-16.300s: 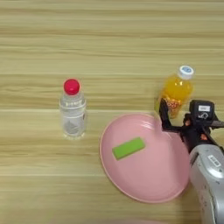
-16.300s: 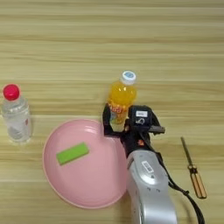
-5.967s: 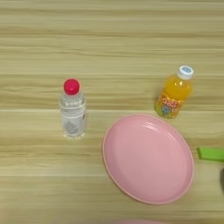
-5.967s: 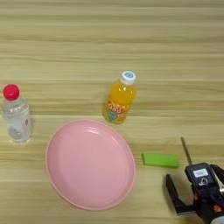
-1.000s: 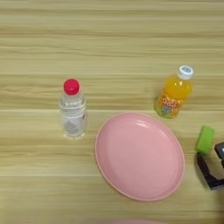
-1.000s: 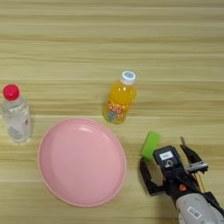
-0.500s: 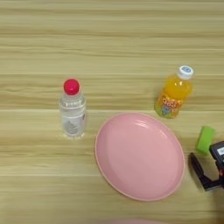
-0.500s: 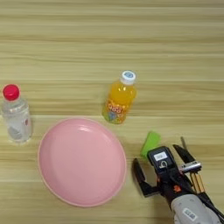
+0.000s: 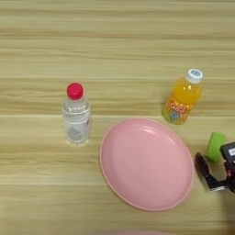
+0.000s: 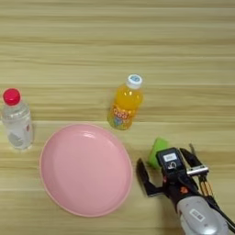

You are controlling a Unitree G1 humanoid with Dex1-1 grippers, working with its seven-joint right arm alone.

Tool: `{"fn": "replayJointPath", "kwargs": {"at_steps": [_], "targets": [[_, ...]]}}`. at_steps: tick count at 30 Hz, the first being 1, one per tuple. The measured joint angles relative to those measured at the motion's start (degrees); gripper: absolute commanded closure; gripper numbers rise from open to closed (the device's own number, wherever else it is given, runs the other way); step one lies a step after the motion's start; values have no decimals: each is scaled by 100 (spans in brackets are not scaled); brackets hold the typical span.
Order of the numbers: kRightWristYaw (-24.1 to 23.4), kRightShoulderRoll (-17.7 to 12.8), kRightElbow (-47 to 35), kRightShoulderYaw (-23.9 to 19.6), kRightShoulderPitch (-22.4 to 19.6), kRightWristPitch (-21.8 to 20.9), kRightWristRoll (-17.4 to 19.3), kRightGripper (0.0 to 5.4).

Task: Move the objects on the table

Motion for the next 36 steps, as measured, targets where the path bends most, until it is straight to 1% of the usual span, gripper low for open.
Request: {"fn": "replayJointPath", "kwargs": {"at_steps": [2,4,7,9,11,15,20,24,31,32,36], "targets": [[3,100,61,-151,-61,106,239,3],[5,147,103,-233,-93,151,396,3],[28,271,156,-457,-180,414,855,3],[27,303,188,-532,-212,498,1018,3],[27,304,213,-559,-225,525,1091,3],[28,307,211,-614,-250,715,1356,3],[13,304,212,-544,-251,774,1452,3],[11,302,211,-543,-270,908,1653,3],[-3,204,235,-539,-320,1005,1751,3],[-4,199,238,-538,-322,1005,1753,23],[-27,159,274,-535,-359,1031,1797,64]]}}
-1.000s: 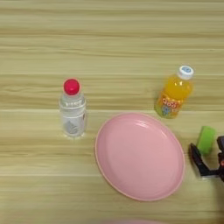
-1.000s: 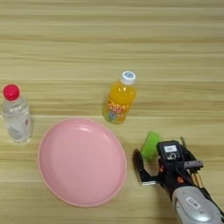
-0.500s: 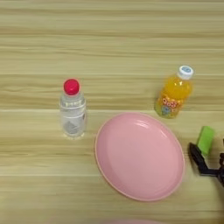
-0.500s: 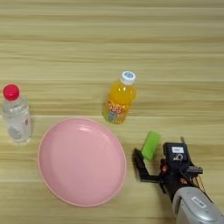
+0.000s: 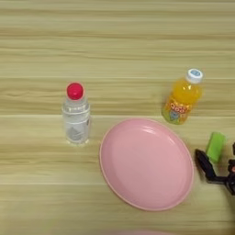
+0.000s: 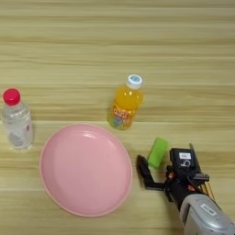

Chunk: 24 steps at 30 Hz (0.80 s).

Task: Move the objects on the table

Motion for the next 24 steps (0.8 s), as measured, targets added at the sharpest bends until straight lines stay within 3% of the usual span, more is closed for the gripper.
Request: {"fn": "replayJointPath", "kwargs": {"at_steps": [6,24], "targets": [[-113,9,-20,-93,-68,209,247,130],[-221,-25,-139,-44,-11,321,356,336]]}}
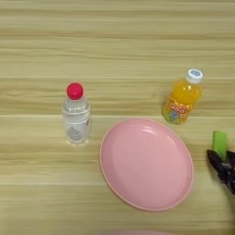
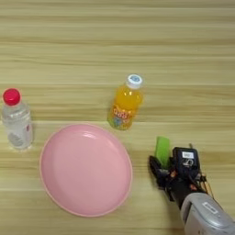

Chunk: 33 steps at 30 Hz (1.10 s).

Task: Move the objects on the table

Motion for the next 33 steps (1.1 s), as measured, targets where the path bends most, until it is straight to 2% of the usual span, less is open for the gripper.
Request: {"fn": "replayJointPath", "kwargs": {"at_steps": [5,7,20,33], "targets": [[-4,1,-13,36,10,0,26,394],[-5,-1,-13,37,11,0,27,400],[-27,-14,-65,41,48,18,23,400],[-26,59,-987,41,583,639,96,400]]}}
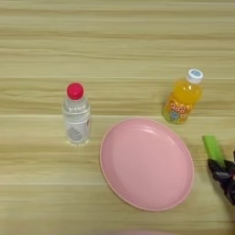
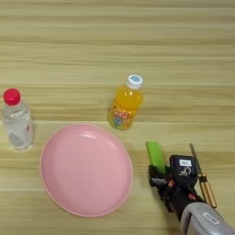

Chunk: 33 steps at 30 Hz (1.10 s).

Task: Move the objects on the table

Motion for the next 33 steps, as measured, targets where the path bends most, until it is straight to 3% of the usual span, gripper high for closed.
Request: {"fn": "replayJointPath", "kwargs": {"at_steps": [18,28,33], "targets": [[-74,19,-1315,-4,227,448,117,401],[-103,31,-1980,527,399,617,155,401],[-189,-52,-2098,1161,422,623,44,401]]}}
